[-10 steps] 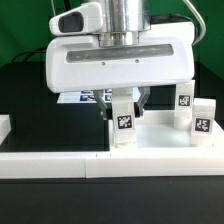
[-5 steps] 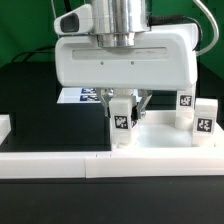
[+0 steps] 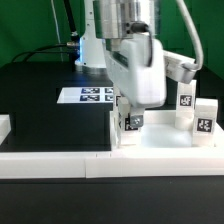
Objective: Assemble square table
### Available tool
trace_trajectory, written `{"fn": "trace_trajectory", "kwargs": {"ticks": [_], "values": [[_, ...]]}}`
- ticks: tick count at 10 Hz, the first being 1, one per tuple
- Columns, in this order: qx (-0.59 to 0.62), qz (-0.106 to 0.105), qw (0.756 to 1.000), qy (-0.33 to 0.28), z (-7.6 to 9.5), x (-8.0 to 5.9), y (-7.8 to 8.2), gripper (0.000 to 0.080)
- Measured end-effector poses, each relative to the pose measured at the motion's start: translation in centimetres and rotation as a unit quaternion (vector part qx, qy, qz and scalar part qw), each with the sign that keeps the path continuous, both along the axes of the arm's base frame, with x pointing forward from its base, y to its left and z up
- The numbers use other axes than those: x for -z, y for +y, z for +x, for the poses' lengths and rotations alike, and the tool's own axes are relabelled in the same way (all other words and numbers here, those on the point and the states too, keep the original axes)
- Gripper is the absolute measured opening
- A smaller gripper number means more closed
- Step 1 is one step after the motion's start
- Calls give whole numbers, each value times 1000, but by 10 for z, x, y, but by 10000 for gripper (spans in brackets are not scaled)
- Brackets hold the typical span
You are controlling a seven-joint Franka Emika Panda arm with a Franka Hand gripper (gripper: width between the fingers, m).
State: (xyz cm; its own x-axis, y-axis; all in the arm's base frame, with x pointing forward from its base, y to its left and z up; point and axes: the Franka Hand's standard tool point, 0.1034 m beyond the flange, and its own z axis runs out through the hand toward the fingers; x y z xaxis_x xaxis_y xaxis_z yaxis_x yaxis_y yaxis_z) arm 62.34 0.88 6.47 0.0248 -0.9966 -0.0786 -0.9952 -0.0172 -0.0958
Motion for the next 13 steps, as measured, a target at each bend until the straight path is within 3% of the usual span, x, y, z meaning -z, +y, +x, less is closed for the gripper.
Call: {"fn": "trace_trajectory", "kwargs": {"ticks": [1,3,4,5,6,7,10,11,12,13], "values": [[71,17,997,-1,0,0,-2,289],[79,19,997,-3,-1,1,-2,289],[52,16,999,-6,-1,1,-2,378],[-41,5,999,-17,-1,1,-3,378],[-155,-13,987,-39,1,0,-8,559],[-271,-20,961,-58,-5,0,-16,629],[-365,-29,928,-65,-7,1,-17,648],[-405,-35,911,-68,-7,1,-17,648],[-483,-46,872,-71,-7,1,-17,648],[-605,-52,792,-66,-6,2,-12,648]]}}
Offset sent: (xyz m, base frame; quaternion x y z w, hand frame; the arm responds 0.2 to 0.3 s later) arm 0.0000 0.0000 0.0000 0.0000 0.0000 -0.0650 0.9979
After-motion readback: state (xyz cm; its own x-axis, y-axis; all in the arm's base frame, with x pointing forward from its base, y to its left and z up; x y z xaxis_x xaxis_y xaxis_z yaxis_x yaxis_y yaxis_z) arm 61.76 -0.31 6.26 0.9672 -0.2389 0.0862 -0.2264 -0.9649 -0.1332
